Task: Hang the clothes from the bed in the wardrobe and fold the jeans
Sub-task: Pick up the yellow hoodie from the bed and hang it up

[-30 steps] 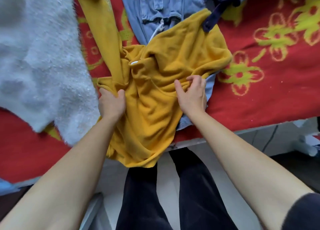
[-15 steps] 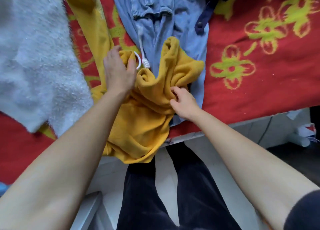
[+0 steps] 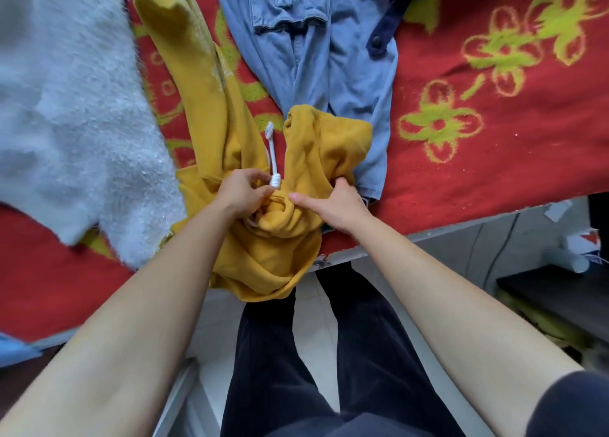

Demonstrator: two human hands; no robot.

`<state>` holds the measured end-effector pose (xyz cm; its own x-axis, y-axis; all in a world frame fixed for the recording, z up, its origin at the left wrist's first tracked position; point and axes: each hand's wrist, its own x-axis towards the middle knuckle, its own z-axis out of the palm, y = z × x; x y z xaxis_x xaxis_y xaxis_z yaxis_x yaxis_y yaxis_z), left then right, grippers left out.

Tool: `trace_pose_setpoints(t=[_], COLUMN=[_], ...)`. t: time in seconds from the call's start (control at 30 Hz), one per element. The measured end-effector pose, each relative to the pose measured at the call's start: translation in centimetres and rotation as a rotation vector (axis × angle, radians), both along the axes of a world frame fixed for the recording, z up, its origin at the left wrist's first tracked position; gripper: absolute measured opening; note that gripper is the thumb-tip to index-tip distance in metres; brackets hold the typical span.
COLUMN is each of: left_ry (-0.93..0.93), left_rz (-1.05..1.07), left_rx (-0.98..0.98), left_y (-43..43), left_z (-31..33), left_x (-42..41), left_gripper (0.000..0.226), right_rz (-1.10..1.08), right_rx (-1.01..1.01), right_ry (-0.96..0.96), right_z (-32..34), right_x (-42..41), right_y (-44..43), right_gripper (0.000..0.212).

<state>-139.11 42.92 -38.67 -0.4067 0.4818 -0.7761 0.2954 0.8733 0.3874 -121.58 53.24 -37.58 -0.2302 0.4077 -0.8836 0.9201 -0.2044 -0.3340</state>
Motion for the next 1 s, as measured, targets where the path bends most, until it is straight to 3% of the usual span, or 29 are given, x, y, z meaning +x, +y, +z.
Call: trace_pose_setpoints(t=[0.13, 0.33, 0.47, 0.53, 0.6, 0.67, 0.73, 0.83, 0.87, 0.93, 1.0], left_ry=[0.07, 0.154, 0.142, 0.116, 0.106, 0.101, 0.139, 0.262, 0.28, 0.316, 0.393], left_rz=[-0.004, 0.129, 0.365, 0.464, 0.502, 0.565, 0.658, 0.726, 0.771, 0.897, 1.039], left_rx=[-0.046, -0.02, 0.161, 0.223, 0.282, 0.376, 0.475, 0.548, 0.57, 0.63, 0.699], left_y=[0.3, -0.2, -1.3, -1.7, -2.3, -3.3, -4.7, -7.2, -8.2, -10.9, -14.4], left_z=[1.5, 5.8, 12.0, 16.2, 20.4, 24.1, 27.2, 31.2, 32.5, 34.9, 37.6], left_x=[-0.5, 0.1, -0.4, -0.9, -1.1, -0.8, -0.1, 1.2, 1.6, 2.1, 2.2], left_gripper=[0.019, 0.027, 0.046, 0.058, 0.049, 0.032, 0.025, 0.023, 0.022, 0.018, 0.015], right_rz=[-0.019, -0.341, -0.862, -0.903, -0.886, -0.828, -0.617, -0.18, -0.048, 0.184, 0.281], right_rx=[0.188, 0.198, -0.079, -0.139, -0.175, -0.256, -0.376, -0.562, -0.596, -0.552, -0.404], right_ry=[-0.097, 0.06, 0.395, 0.48, 0.537, 0.559, 0.494, 0.302, 0.267, 0.246, 0.311], right_z=[0.0, 3.8, 9.3, 12.9, 16.2, 19.2, 22.1, 25.5, 26.5, 28.9, 30.8], right_x=[-1.1, 0.0, 0.4, -0.4, -1.9, -3.6, -5.4, -8.5, -9.5, -11.1, -12.4], right_y=[1.3, 2.6, 4.0, 4.9, 5.3, 5.1, 3.9, 0.6, -0.9, -4.5, -8.2], right_gripper=[0.052, 0.015, 0.028, 0.024, 0.023, 0.021, 0.022, 0.094, 0.097, 0.073, 0.052])
